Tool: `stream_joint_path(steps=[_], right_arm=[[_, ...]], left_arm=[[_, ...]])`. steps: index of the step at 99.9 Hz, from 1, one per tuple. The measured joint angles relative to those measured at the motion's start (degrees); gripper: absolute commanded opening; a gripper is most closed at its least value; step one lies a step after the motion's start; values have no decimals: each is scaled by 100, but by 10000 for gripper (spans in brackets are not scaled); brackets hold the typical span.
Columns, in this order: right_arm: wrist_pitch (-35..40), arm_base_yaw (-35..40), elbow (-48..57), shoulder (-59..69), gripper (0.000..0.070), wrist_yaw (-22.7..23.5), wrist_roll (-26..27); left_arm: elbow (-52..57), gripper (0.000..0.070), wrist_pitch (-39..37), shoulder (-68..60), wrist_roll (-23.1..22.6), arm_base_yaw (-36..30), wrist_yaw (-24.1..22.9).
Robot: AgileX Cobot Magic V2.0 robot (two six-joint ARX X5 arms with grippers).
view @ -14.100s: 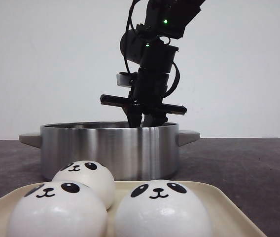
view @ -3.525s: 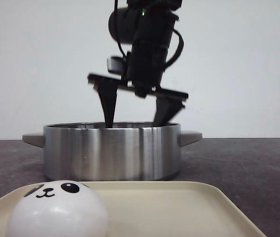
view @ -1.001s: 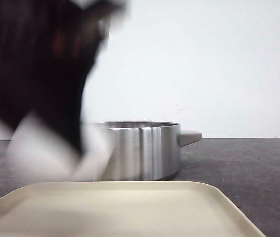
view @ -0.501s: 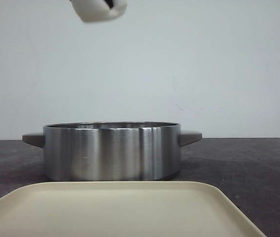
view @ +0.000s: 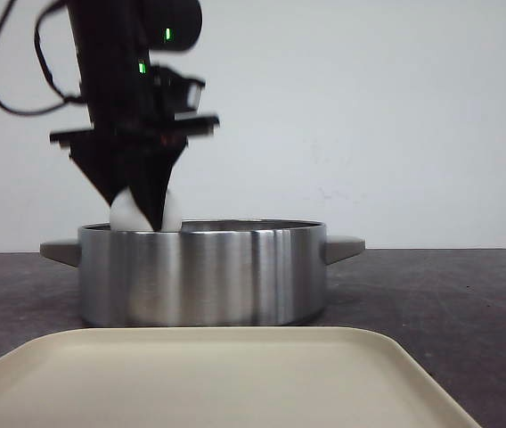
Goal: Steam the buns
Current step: 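Lower the bun into the pot and open the left gripper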
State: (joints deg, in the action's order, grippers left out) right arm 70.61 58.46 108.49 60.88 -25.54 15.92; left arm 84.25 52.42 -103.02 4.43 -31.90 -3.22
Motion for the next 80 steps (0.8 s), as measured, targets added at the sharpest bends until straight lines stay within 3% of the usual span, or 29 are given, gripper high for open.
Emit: stream_joint_path(steps=[27,31,45,49,80], right_arm=[[197,0,0,0,5,0,103],[212,0,0,0,5,0,107],[212,0,0,0,5,-2,157],[212,0,0,0,5,-2,184],[212,0,0,0,5,-17,216]], left_arm=[[0,47,-254,-485,4,28,0],[0,113,-254,-551,22,28,0],[0,485,-262,-599,142,28,9],[0,528,-260,-599,166,28,9],[426,531,98,-599,243,28,13]])
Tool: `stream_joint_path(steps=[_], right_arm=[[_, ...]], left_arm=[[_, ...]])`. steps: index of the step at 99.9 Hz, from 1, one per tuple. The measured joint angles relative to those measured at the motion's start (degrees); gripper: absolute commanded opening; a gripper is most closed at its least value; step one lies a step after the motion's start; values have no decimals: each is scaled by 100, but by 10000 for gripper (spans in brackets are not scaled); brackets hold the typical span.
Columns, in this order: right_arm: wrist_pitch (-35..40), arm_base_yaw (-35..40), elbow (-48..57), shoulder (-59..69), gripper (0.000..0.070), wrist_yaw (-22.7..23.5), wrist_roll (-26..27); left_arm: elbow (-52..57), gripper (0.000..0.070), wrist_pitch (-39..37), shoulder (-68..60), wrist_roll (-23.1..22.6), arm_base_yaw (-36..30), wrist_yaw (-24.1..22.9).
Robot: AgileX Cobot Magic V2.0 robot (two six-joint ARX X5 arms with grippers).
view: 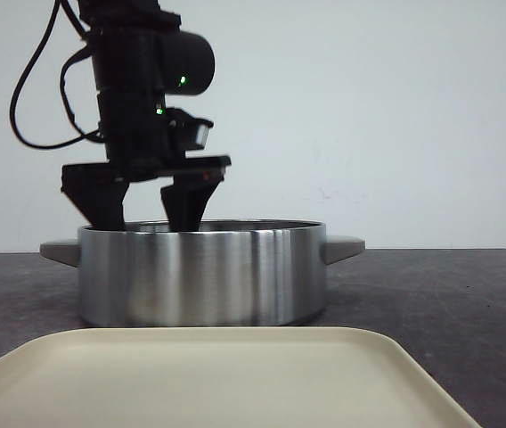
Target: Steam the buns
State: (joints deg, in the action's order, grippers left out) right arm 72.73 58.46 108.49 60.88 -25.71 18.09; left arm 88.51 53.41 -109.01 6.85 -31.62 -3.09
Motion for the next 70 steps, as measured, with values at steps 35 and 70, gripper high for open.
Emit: stream_joint_path(steps=[35,70], right_arm=[[-17,0,-168,11,6,-496,0],[-1993,122,-1991,-262,6,-374,-221]], left_arm=[[319,636,-586,1659,634,-20,-133],[374,303,-321,4465,754,-723,-1027]])
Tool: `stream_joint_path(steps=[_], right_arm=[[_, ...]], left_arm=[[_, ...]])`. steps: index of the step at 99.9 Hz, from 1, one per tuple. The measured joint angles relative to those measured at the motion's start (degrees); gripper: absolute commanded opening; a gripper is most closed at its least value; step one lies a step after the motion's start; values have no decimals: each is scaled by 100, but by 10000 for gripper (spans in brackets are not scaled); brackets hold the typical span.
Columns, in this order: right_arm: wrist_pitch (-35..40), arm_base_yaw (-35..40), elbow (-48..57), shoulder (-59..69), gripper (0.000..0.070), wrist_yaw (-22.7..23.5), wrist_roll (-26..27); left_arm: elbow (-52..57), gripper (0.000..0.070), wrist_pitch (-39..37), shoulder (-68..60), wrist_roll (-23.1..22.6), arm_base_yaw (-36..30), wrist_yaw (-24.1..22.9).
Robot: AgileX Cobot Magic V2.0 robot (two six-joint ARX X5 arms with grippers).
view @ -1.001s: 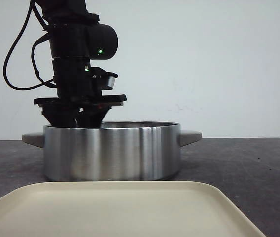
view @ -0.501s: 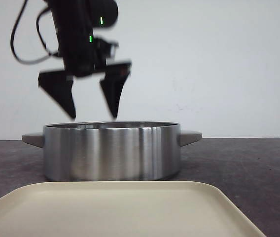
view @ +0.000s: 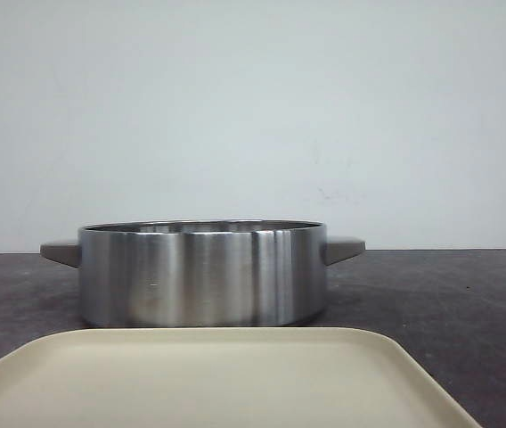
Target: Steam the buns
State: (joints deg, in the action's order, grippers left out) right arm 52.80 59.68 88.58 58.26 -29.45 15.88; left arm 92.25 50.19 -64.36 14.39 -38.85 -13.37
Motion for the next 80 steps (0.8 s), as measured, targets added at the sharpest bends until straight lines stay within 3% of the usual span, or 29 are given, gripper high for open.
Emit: stream_joint_path(steps=[10,21,41,80], right_arm=[[-1156,118,-872,-219,6,227,-212],[-2546,186,-1801,-323,6,398,-522],[-4295,205,-2911,-197,6,417,-798],[-4621,210,-2924,-179,6,415,-841]], left_arm=[[-4,98,396,610,0,-223,-339],[-160,11,723,1202,7,-308,-603],[-1003,10,785,2326,-7,-306,-907],[-1399,16,1615,2948,-94,-306,-905]])
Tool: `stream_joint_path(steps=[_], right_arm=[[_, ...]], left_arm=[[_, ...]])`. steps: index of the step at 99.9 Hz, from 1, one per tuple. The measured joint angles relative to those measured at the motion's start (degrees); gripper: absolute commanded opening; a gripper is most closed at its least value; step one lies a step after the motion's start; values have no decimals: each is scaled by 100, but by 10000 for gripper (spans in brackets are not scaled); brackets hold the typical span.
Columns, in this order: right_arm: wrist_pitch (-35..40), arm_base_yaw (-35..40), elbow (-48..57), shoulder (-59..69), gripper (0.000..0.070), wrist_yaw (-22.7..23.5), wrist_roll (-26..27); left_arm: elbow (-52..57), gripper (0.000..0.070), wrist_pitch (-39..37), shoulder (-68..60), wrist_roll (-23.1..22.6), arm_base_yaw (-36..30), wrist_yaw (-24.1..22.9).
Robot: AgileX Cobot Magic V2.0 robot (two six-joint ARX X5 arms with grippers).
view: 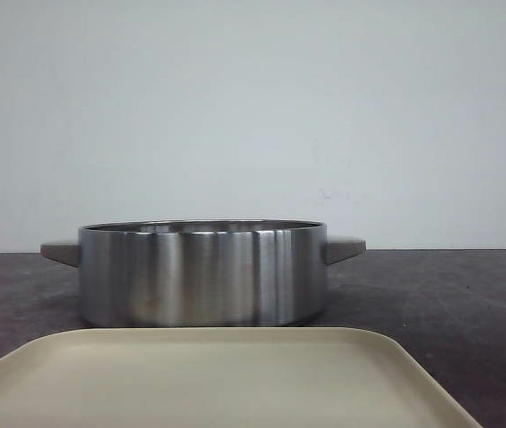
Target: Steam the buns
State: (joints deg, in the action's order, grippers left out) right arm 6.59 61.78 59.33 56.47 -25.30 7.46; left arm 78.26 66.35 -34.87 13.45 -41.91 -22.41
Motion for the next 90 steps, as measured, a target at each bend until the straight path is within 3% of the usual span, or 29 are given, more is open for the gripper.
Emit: stream_joint_path(steps=[63,74,81,90], right_arm=[[22,-103,0,-57,6,17,-2],[387,-398,-61,-407,6,28,-20],[546,-855,-439,-883,6,260,-44],[175,-1644,-1331,-1567,6,890,-96]], left_arm=[[0,16,13,2,0,0,0],[0,16,13,2,0,0,0],[0,16,13,2,0,0,0],[0,16,13,2,0,0,0]])
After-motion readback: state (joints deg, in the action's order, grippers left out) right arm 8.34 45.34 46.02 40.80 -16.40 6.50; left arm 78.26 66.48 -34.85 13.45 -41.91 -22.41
